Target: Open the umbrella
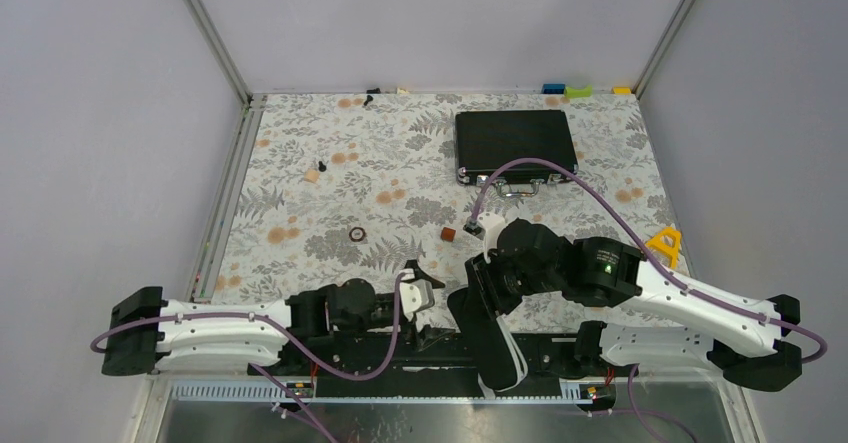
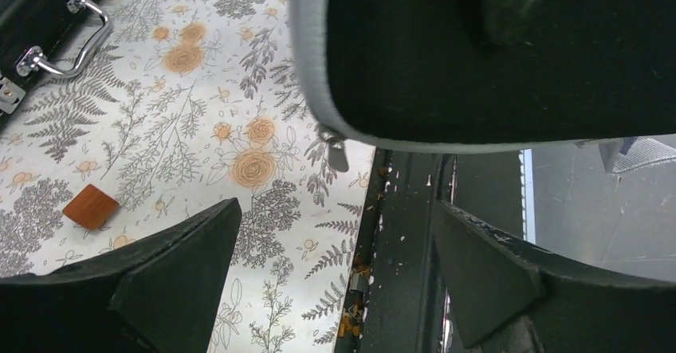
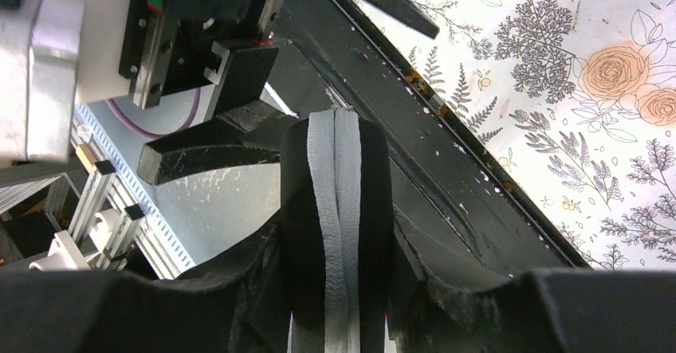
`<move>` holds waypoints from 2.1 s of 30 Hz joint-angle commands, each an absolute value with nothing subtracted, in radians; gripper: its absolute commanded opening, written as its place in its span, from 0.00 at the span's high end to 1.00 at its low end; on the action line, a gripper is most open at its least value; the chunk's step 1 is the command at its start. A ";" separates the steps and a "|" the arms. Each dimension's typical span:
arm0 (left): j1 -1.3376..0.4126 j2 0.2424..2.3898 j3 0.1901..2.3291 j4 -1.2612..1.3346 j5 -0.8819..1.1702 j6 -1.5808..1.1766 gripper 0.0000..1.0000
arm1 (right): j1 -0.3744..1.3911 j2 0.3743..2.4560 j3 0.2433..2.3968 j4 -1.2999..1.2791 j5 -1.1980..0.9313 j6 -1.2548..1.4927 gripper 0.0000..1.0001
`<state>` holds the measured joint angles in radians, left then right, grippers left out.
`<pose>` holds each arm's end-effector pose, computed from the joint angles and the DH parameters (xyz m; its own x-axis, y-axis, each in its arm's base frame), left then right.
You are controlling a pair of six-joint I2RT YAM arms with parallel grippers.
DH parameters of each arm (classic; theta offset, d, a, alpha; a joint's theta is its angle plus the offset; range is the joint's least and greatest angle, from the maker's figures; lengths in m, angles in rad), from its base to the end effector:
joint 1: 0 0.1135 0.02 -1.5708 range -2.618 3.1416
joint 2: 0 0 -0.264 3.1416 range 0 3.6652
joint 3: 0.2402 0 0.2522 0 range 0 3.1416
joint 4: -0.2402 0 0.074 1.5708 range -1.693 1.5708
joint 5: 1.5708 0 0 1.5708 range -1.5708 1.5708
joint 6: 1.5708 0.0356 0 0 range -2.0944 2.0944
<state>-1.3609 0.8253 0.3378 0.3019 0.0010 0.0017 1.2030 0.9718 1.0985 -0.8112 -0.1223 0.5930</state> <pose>0.0402 -0.1889 0.2255 -0.0368 0.1808 -0.9828 0.9783 0.2071 0.0015 0.0647 0.1800 0.3529 -0.7251 -0.3391 -0.5994 -0.6691 0.5525 0.4969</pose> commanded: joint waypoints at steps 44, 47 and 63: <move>-1.425 0.884 0.445 0.379 -0.074 0.157 1.00 | 1.193 1.007 1.088 -0.720 -0.269 0.601 1.00; -1.430 0.878 0.441 0.364 -0.078 0.178 1.00 | 1.193 1.006 1.091 -0.738 -0.229 0.599 1.00; -1.529 0.933 0.413 0.421 -0.179 0.235 1.00 | 1.191 0.922 1.097 -0.729 -0.006 0.624 1.00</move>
<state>-1.4841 0.9058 0.3981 0.3630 -0.1734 0.2050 1.1980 0.9447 1.0824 -0.7666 -0.1131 0.6018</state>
